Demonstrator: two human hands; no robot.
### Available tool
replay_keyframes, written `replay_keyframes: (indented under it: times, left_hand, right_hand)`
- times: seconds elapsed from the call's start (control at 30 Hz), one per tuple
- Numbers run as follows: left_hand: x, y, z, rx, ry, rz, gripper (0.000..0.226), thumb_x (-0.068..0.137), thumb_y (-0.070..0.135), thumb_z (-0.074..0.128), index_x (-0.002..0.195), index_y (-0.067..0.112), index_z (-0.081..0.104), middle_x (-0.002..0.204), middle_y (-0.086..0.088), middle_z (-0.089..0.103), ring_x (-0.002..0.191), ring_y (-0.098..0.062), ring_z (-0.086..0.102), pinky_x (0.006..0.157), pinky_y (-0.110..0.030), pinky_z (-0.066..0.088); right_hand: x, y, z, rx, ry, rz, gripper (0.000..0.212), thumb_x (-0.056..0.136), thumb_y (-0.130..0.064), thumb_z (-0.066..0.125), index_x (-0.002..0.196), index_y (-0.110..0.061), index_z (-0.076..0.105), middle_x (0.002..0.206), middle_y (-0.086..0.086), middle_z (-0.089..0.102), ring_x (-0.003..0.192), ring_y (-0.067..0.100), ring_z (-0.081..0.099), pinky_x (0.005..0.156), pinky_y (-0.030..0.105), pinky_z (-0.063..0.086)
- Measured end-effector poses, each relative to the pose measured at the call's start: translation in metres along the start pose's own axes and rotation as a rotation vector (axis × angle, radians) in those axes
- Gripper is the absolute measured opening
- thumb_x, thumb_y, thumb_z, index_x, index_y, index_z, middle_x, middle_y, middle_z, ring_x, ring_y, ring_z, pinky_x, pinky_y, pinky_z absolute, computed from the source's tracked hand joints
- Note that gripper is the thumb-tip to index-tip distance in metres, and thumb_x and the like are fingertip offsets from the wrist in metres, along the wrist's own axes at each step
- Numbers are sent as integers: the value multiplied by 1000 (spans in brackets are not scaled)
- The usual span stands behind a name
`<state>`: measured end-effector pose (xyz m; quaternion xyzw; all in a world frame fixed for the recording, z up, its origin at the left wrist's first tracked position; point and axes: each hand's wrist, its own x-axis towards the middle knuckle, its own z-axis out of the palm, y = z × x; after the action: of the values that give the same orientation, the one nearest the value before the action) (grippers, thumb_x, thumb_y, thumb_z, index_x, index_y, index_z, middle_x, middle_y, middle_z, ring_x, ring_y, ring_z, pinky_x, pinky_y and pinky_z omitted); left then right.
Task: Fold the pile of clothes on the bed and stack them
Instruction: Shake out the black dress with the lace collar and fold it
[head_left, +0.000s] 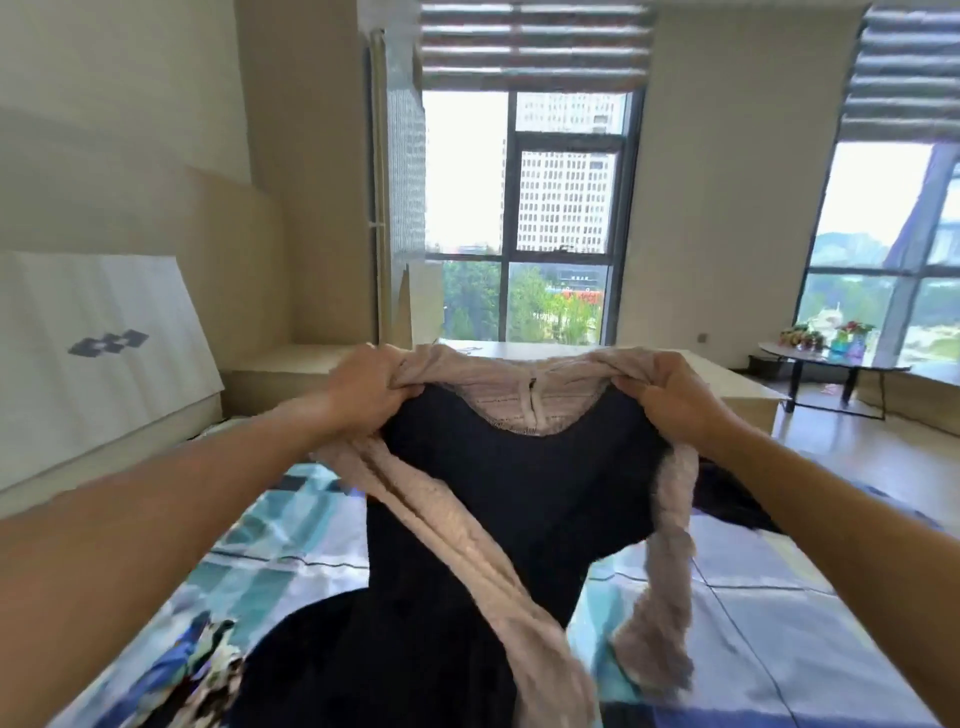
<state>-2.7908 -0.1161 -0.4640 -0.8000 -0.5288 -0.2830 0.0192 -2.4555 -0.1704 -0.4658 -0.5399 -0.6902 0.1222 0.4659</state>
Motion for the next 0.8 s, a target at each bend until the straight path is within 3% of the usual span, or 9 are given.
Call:
replay_keyframes:
  times: [0.07, 0.13, 0.17, 0.3, 0.37, 0.47, 0.57, 0.7, 0.8]
  left_hand:
    - [35, 6, -40, 128, 56, 86, 42, 80, 59, 42, 88, 26, 64, 84, 1, 69, 77, -24, 65, 73, -44, 53]
    - [63, 21, -84, 181, 85, 122, 32, 88, 52, 47, 86, 23, 61, 83, 0, 66, 73, -21, 63, 71, -44, 53]
    - [74, 33, -107, 198, 106, 139, 25, 93, 43, 52, 87, 20, 59, 83, -2, 65, 73, -21, 61, 70, -41, 51]
    - [108, 76, -197, 298, 337, 212, 7, 97, 28, 60, 96, 22, 56, 90, -2, 60, 77, -20, 56, 72, -39, 46]
    - [119, 89, -240, 309, 420, 245, 12, 96, 24, 62, 105, 17, 62, 93, -5, 60, 85, -27, 57, 77, -42, 48]
    - [122, 105, -293, 254, 494, 260, 7, 93, 16, 64, 89, 17, 58, 88, -8, 57, 86, -32, 58, 75, -39, 43]
    - [118, 105, -313, 124, 473, 237, 11, 90, 4, 61, 83, 12, 59, 84, -10, 61, 83, -32, 60, 71, -41, 44]
    - [99, 89, -295, -82, 327, 175, 16, 90, -2, 59, 81, 10, 62, 79, -9, 61, 77, -22, 54, 66, -34, 41]
    - [84, 70, -263, -142, 203, 118, 12, 91, 5, 63, 93, 15, 67, 94, -10, 68, 90, -25, 58, 85, -40, 45]
  right_hand:
    - [36, -15, -28, -162, 71, -115, 21, 96, -20, 60, 105, -34, 73, 101, -10, 73, 98, 9, 67, 96, 31, 51]
    - [75, -26, -60, -267, 145, -160, 34, 88, -41, 57, 111, -21, 73, 105, -1, 74, 101, 19, 67, 97, 44, 52]
    - [84, -48, -76, -294, 182, -173, 39, 88, -43, 55, 113, -18, 71, 108, 2, 73, 103, 22, 66, 97, 44, 52]
    - [111, -133, -130, -345, 344, -343, 25, 97, -19, 55, 116, -14, 70, 105, 5, 71, 100, 25, 62, 85, 36, 47]
    - [123, -168, -159, -383, 429, -401, 22, 94, -20, 57, 110, -13, 70, 102, 7, 70, 101, 28, 62, 85, 36, 46]
    - [131, -210, -193, -407, 486, -442, 13, 93, -12, 61, 101, -5, 68, 95, 10, 66, 96, 26, 60, 82, 33, 42]
    - [124, -226, -202, -402, 448, -487, 8, 93, -9, 63, 97, -4, 68, 91, 8, 66, 92, 23, 59, 81, 34, 43]
    - [98, -213, -184, -319, 260, -363, 23, 94, -8, 65, 72, -16, 61, 68, -2, 58, 65, 16, 52, 53, 22, 42]
    - [81, -189, -165, -268, 78, -282, 11, 96, -6, 61, 90, -5, 70, 82, 7, 67, 75, 17, 60, 61, 17, 47]
